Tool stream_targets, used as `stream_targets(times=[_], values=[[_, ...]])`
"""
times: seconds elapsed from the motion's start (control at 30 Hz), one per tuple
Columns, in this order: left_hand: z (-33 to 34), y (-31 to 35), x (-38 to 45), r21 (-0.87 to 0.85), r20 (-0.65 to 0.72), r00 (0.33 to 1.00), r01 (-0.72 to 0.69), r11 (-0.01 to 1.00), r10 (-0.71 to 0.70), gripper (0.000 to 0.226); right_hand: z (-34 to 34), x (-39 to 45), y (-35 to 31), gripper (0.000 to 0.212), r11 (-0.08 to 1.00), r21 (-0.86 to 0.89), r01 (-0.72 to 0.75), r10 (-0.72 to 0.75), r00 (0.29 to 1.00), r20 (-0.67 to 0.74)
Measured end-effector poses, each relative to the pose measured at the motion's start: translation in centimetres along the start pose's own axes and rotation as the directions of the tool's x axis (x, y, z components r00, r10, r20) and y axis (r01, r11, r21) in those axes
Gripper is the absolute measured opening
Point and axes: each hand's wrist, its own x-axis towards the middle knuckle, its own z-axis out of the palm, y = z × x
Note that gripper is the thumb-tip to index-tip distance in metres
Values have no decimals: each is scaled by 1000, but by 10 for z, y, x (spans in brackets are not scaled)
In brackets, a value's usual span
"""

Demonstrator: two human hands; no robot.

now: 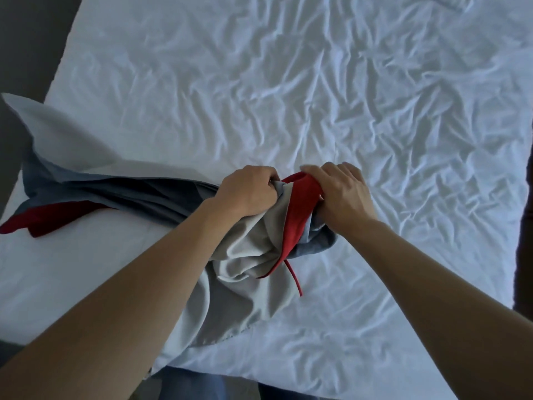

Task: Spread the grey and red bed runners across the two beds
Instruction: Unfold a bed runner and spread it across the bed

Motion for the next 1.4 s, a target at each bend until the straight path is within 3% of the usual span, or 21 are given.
stream_targets(times=[0.1,0.2,0.33,0.47,0.57,0.67,0.83,0.9,0.97,1.07,1.17,1.23,1.33,1.4], values=[[4,11,-2,12,-45,999,14,1000,-14,22,-3,-9,17,19,996,-79,41,-45,998,-54],[9,21,-4,25,-70,997,30,999,-28,20,-4,-23,38,7,986,-164,5,-5,1000,2],[22,46,-7,47,-125,990,-64,997,70,23,-8,-36,54,13,970,-239,-40,72,990,125],[39,72,-9,208,-60,982,-165,964,181,37,-12,-47,52,17,996,-76,38,-36,999,28],[49,79,-11,309,-2,977,-201,930,212,39,-8,-56,52,10,995,-72,75,-77,997,-17],[57,86,-15,351,17,965,-249,903,260,52,-13,-69,73,13,981,-193,-28,31,999,9],[78,110,-14,374,-3,938,-319,871,345,34,-42,-114,137,27,893,-391,-224,300,943,145],[88,122,-15,398,2,921,-358,845,389,29,-42,-130,149,43,910,-320,-263,336,921,198],[99,132,-17,417,15,911,-380,826,412,19,-37,-138,149,51,927,-170,-335,360,920,152],[111,138,-25,433,44,910,-389,813,412,16,-20,-133,139,38,909,11,-416,415,909,48],[121,138,-34,440,91,909,-403,802,407,16,1,-119,121,40,901,102,-421,415,907,74],[127,136,-38,440,80,912,-395,807,403,24,12,-111,110,38,926,84,-367,361,929,78],[129,132,-40,389,36,917,-378,840,396,39,24,-111,101,7,944,16,-330,329,943,43],[127,128,-38,320,13,915,-386,865,404,39,25,-120,102,13,920,-25,-391,392,919,42]])
